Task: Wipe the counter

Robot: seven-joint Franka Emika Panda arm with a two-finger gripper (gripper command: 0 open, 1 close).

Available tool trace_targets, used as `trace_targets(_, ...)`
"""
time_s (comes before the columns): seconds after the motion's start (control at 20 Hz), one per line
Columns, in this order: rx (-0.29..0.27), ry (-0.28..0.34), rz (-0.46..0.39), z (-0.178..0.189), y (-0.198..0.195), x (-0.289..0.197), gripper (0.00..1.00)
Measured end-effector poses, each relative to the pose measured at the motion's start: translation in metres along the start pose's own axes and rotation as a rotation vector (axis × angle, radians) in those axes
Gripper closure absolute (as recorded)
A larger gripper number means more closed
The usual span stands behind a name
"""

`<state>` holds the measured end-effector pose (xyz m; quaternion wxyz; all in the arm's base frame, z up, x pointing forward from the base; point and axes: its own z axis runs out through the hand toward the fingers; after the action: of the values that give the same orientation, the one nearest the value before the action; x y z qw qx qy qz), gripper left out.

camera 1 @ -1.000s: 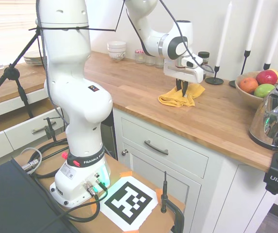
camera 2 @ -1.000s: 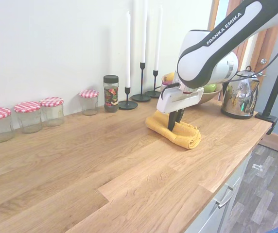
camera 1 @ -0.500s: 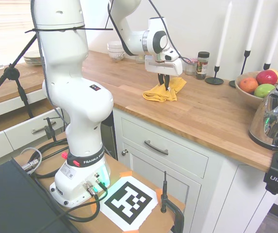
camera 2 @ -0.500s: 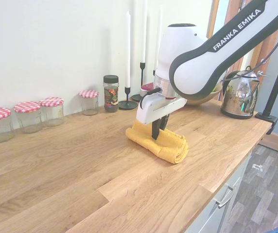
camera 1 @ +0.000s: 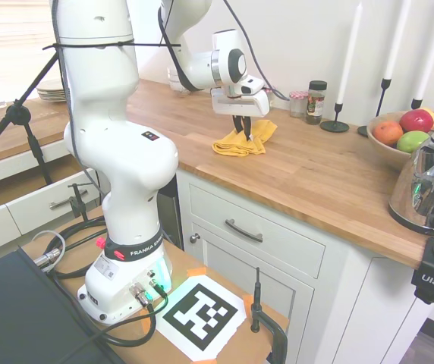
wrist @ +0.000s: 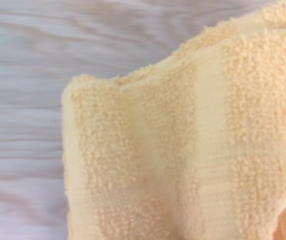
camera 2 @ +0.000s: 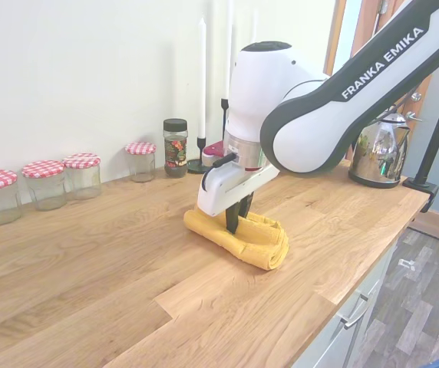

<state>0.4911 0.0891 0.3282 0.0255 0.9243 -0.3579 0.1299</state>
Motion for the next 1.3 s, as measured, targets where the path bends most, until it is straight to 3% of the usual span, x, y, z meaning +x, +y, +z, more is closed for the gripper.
trace_targets(0.45, 0.013, 0.035, -0.089, -0.011, -0.038, -0.059, 1.0)
trace_targets(0.75, 0.008, 0.038, -0.095, -0.011, -0.041, -0.061, 1.0)
trace_targets(1.0, 0.002, 0.03, -0.053, -0.007, -0.032, -0.043, 1.0)
trace_targets(1.3, 0.01, -0.001, -0.001, 0.006, 0.006, 0.02, 1.0)
